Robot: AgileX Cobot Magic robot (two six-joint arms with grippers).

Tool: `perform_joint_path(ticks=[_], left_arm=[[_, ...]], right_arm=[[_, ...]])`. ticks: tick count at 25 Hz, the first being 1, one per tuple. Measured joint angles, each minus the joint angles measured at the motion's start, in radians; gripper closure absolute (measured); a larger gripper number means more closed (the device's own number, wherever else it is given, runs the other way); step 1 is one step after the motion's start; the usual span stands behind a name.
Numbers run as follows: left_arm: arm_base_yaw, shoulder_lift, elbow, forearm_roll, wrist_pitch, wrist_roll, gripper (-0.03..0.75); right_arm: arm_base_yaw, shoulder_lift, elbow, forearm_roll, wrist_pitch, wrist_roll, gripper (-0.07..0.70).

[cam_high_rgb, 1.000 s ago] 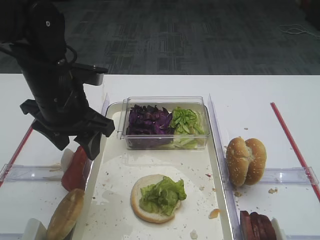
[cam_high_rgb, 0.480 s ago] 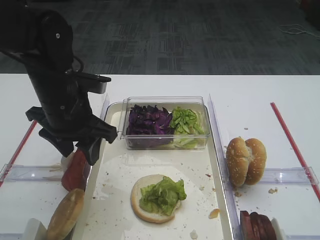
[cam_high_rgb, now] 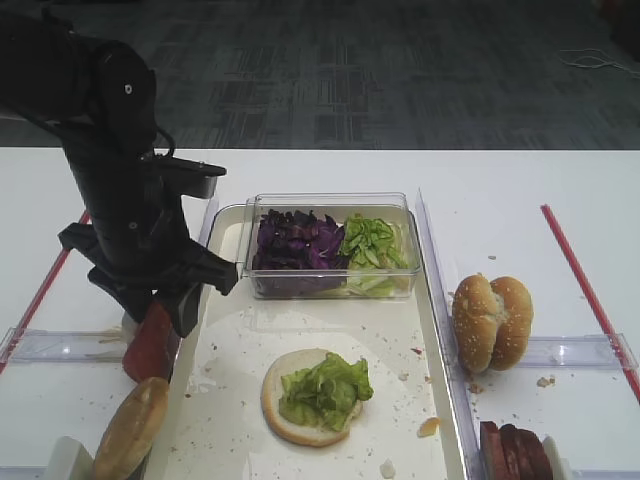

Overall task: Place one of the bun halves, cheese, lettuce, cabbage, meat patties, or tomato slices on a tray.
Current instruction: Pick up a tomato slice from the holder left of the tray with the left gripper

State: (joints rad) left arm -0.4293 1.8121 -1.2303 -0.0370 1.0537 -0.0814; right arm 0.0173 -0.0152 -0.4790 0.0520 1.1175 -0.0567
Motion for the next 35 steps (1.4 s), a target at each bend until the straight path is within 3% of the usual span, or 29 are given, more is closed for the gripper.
perform_joint_path(ticks=[6,21,35], left_arm=[[0.000,0.000,0.000,0.000,-0.005,0.000,0.386],[0.000,0.056,0.000,0.002,-0.011,0.000,0.401],[0.000,0.060,-0.003,0.048,-0.009,-0.017,0.591]], right_arm=[[0.000,0.000,0.000,0.000,0.000,0.000,-0.058],[0.000,0.000,0.000,0.000,0.000,0.000,-0.058],[0.000,0.000,0.000,0.000,0.000,-0.003,-0.058]])
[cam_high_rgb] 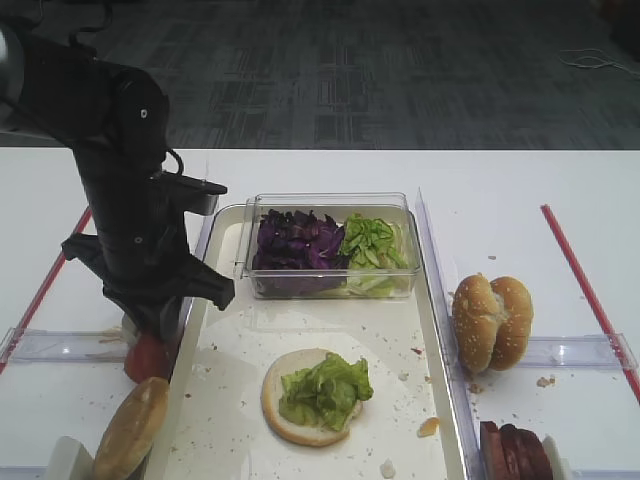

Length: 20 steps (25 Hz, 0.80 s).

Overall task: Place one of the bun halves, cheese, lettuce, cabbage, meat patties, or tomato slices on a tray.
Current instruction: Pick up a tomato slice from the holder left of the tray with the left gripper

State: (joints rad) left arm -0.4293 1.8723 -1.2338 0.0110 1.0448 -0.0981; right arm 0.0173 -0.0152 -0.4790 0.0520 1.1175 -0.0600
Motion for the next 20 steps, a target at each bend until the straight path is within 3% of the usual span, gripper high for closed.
perform_joint_path(ticks=[7,20], left_arm=[[0.000,0.000,0.000,0.008,0.002,-0.002,0.672],[0.000,-0.107,0.000,0.004,0.004,0.002,0.692]], right_arm=[[0.000,0.000,0.000,0.000,0.002,0.001,-0.058],[0.000,0.000,0.000,0.000,0.002,0.001,-0.058]])
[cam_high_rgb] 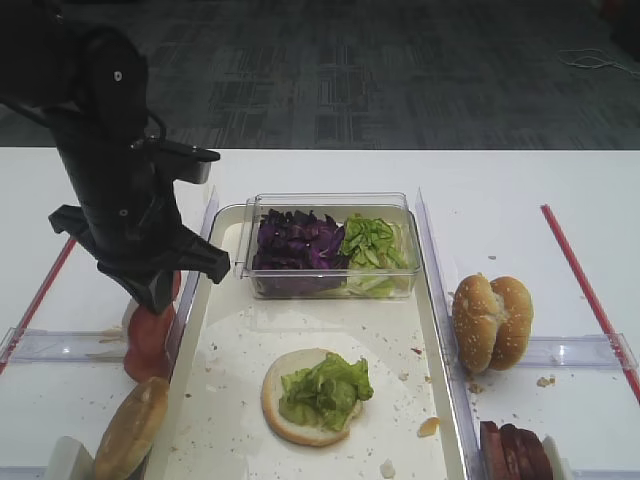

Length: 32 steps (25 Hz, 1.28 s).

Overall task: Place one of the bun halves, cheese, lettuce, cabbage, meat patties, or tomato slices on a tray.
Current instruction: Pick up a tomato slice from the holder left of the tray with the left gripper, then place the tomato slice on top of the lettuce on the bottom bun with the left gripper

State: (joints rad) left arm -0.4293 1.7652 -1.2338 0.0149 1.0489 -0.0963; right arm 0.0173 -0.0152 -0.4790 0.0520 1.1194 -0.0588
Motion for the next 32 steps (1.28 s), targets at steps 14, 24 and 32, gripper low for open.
perform_joint_path(ticks=[14,24,32], left_arm=[[-0.059,-0.021,0.000,-0.397,0.014,0.289,0.693],[-0.125,-0.021,0.000,-0.737,0.055,0.523,0.693],[-0.125,-0.021,0.000,-0.758,0.023,0.559,0.693]], right_arm=[[0.000,0.000,0.000,0.000,0.000,0.000,-0.058],[0.000,0.000,0.000,0.000,0.000,0.000,-0.058],[0.000,0.000,0.000,0.000,0.000,0.000,-0.058]])
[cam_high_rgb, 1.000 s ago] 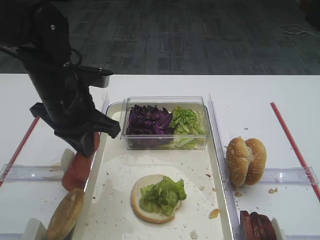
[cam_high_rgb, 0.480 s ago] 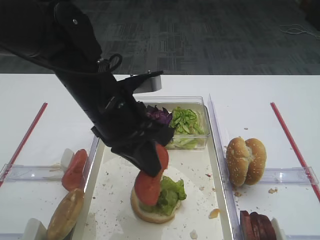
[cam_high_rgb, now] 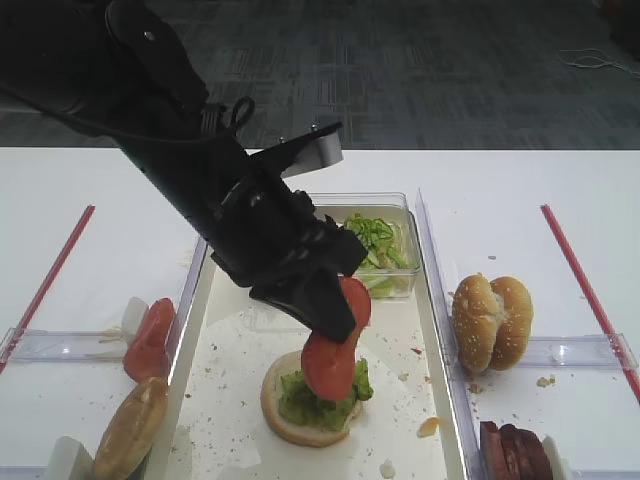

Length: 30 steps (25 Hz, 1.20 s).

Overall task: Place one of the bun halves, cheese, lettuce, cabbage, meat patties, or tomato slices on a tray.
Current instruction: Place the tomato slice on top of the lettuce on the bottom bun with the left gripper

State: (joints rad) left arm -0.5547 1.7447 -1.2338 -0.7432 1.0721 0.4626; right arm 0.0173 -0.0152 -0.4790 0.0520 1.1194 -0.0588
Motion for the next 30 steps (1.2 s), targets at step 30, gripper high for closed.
perform_joint_path(ticks=[30], left_arm=[[0.000,0.187,0.000,0.112,-0.077,-0.072,0.465]], right_arm=[[0.000,0.000,0.000,0.000,-0.002,0.002,-0.058]])
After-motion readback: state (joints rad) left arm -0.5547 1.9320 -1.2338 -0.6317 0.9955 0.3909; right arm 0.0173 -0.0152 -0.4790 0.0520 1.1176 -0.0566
